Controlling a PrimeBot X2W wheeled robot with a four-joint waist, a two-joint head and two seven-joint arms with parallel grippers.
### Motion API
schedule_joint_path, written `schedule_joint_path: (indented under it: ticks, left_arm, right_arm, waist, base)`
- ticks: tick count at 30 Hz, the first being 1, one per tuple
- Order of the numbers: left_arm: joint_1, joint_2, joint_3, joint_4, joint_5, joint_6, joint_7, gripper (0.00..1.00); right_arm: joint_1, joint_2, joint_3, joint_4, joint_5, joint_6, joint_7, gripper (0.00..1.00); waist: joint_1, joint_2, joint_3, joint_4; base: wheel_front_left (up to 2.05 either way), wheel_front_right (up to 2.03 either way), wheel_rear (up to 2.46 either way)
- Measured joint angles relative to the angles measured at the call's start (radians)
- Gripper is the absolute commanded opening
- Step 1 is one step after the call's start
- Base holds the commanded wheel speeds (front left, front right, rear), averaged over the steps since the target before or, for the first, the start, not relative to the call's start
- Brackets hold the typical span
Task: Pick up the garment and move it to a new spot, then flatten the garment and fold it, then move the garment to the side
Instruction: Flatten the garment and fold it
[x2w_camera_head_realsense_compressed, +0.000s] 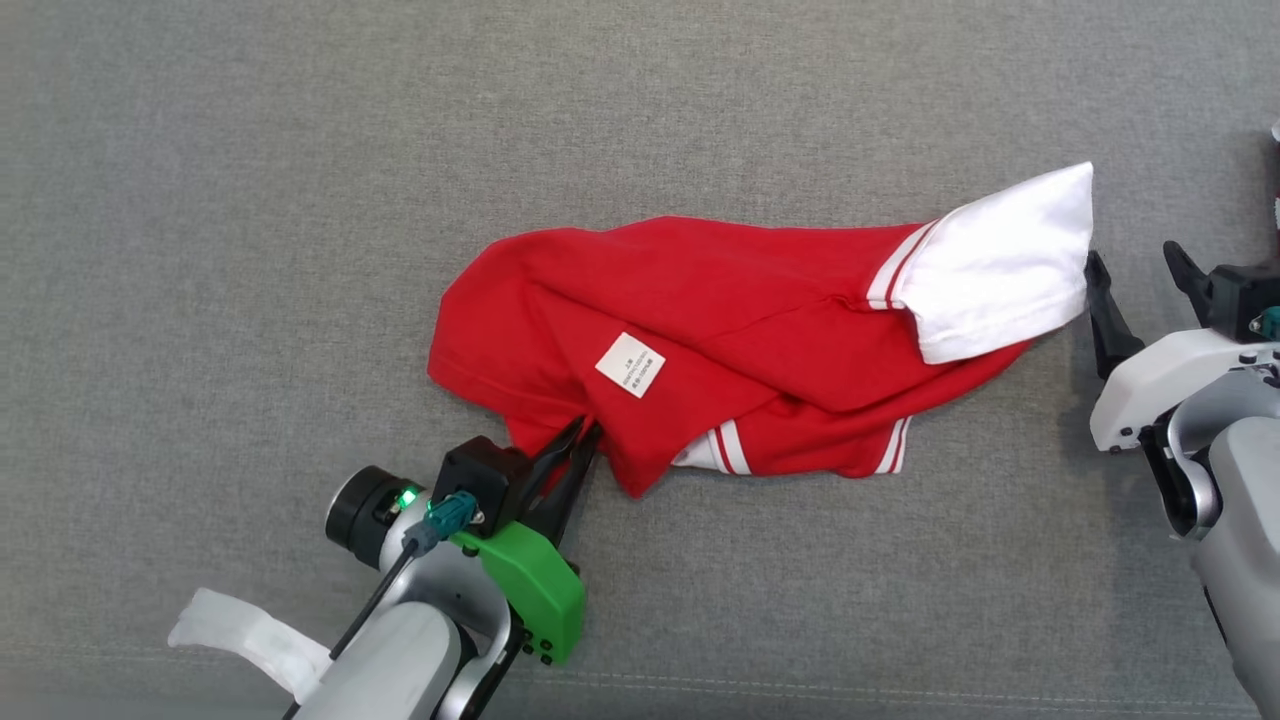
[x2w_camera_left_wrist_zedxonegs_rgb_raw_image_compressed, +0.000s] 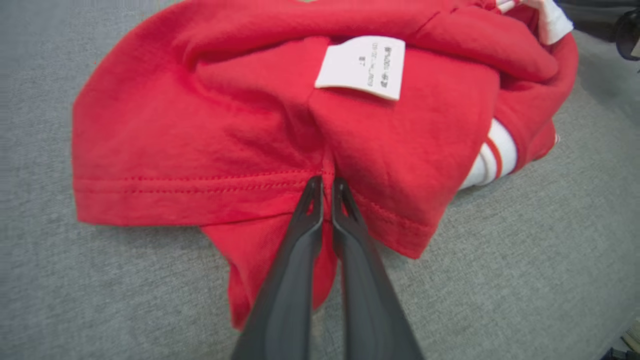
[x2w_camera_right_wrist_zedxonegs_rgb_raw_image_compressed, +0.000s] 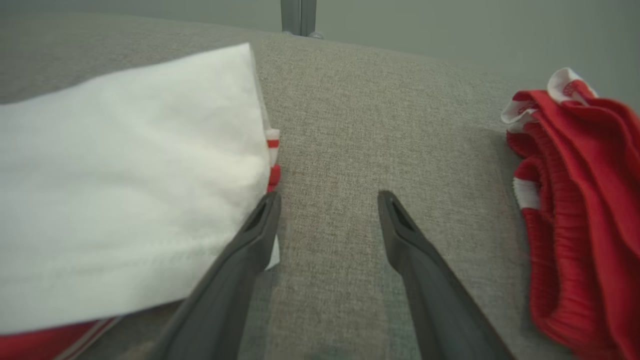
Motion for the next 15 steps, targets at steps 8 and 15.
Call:
schedule_joint_path:
  ticks: [8, 15]
  left_arm:
    - [0.0, 0.009, 0.024, -0.087, -0.003, 0.002, 0.004, 0.0]
    - [0.009, 0.041, 0.063, -0.137, -0.014, 0.024, 0.01, 0.0]
  right_arm:
    - [0.013, 0.035, 0.003, 0.02, 0.012, 0.007, -0.016, 1.0]
    - [0.065, 0.073, 0.013, 0.005, 0.028, 0.01, -0.035, 1.0]
  waist:
    - [0.0, 0.0, -0.023, 0.038]
    - [0.0, 0.0, -0.051, 0.038]
  base:
    - [0.0, 0.0, 0.0]
    - [0.0, 0.0, 0.0]
